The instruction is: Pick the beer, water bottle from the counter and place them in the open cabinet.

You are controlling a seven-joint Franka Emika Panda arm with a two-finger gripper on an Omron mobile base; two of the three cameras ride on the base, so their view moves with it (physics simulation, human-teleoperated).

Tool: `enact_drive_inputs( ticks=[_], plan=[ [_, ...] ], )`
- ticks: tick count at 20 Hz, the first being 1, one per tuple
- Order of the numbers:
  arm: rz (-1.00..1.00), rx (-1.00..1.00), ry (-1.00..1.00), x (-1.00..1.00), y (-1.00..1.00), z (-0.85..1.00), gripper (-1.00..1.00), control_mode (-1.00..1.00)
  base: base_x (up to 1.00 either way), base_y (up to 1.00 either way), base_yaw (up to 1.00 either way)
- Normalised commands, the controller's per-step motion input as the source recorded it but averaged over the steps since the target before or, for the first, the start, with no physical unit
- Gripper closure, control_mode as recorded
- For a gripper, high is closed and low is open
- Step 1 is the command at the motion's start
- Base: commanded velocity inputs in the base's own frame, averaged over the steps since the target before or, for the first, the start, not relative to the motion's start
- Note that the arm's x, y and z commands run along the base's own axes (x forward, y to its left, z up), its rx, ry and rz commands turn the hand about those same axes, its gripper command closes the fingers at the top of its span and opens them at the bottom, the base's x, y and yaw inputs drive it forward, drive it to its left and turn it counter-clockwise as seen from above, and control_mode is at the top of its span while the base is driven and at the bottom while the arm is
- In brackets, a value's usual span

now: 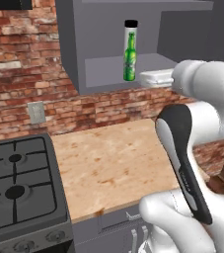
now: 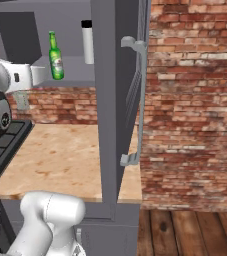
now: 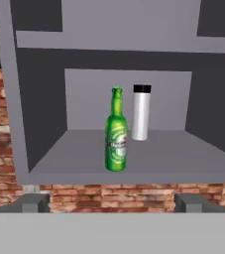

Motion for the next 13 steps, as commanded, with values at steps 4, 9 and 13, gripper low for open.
enact_drive_inputs(
  ticks=[4, 9, 13],
  plan=[
    [-0.02, -0.09, 0.48, -0.95, -0.06, 0.00, -1.00, -1.00, 0.00, 0.00, 0.00],
    [-0.07, -0.17, 0.86, -0.23, -0.01, -0.37, -1.00, -1.00, 0.00, 0.00, 0.00],
    [-0.16, -0.16, 0.96, 0.06, -0.18, -0.57, -1.00, -1.00, 0.00, 0.00, 0.00]
  ],
)
